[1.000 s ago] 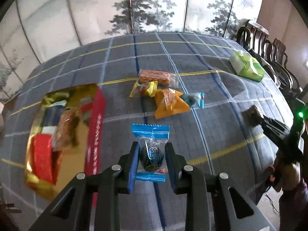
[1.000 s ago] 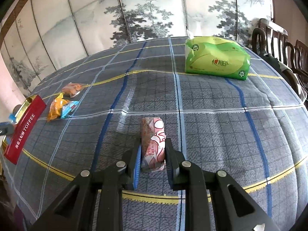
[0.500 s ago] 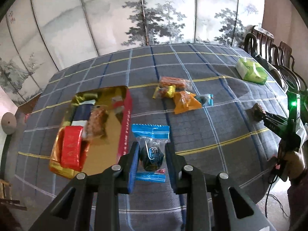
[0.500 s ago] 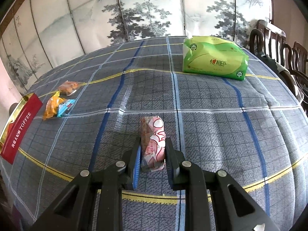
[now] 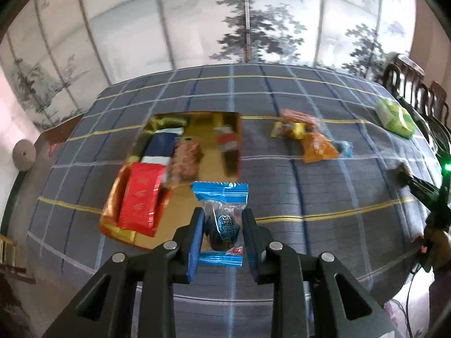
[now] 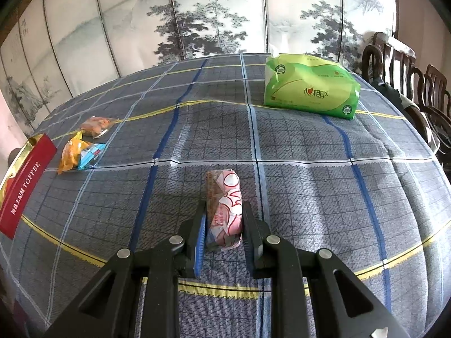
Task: Organize snacks
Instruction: 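Carry the blue candy into the gold tin and open the left gripper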
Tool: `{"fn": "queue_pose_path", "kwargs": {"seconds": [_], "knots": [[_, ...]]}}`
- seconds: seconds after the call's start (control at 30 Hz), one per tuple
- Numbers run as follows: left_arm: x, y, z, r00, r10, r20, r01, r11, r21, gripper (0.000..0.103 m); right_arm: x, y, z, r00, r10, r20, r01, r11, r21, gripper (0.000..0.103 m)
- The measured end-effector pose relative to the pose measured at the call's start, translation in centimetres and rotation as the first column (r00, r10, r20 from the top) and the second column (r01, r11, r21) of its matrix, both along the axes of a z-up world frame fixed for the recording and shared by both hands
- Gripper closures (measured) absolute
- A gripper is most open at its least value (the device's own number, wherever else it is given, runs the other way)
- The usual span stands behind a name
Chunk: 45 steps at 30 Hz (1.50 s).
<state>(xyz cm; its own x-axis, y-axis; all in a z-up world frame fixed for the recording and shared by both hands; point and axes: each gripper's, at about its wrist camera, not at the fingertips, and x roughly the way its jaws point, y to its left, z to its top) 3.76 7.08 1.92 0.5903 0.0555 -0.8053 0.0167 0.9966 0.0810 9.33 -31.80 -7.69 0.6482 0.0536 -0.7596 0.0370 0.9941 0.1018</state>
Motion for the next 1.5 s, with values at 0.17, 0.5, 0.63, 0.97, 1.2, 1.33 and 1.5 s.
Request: {"fn": "queue_pose_path", "kwargs": {"seconds": [0.17,0.5,0.63,0.97,1.2,1.33,1.5], "knots": [[0.4,3.3,-0.6,0.998,0.067,-0.006,-0.067,0.998,0.006,0.076,0.0,0.1,0.0,1.0,-0.001,0.0,0.001,1.0,0.001,0.083],[1.7,7.6,-1.4,0.992,0.129,-0.016,-0.129,0.992,-0.011,0.076,0.1,0.2,0.0,1.0,-0.001,0.0,0.001,1.0,0.001,0.083],[2.5,7.5,-1.9,0.993,0.114,-0.022,-0.114,0.993,0.007,0.076,0.1,0.2,0.0,1.0,-0.001,0.0,0.001,1.0,0.0,0.083],[4.4,6.9,-3.3,0.996,0.088,-0.031,-0.088,0.996,0.023,0.076,0.1,0.2,0.0,1.0,-0.001,0.0,0.001,1.0,0.0,0.083],[5.2,6.5,-4.3,0.996,0.084,-0.037,-0.082,0.996,0.041,0.075,0.1,0.3,0.0,1.0,-0.001,-0.001,0.001,1.0,-0.001,0.084],[5.6,6.2,-5.0,0.996,0.081,-0.046,-0.079,0.995,0.053,0.075,0.1,0.3,0.0,1.0,-0.001,-0.001,0.001,1.0,-0.002,0.084],[5.9,6.0,-5.7,0.996,0.073,-0.057,-0.069,0.996,0.061,0.075,0.2,0.3,0.0,1.0,-0.001,-0.001,0.001,1.0,-0.003,0.084]]}}
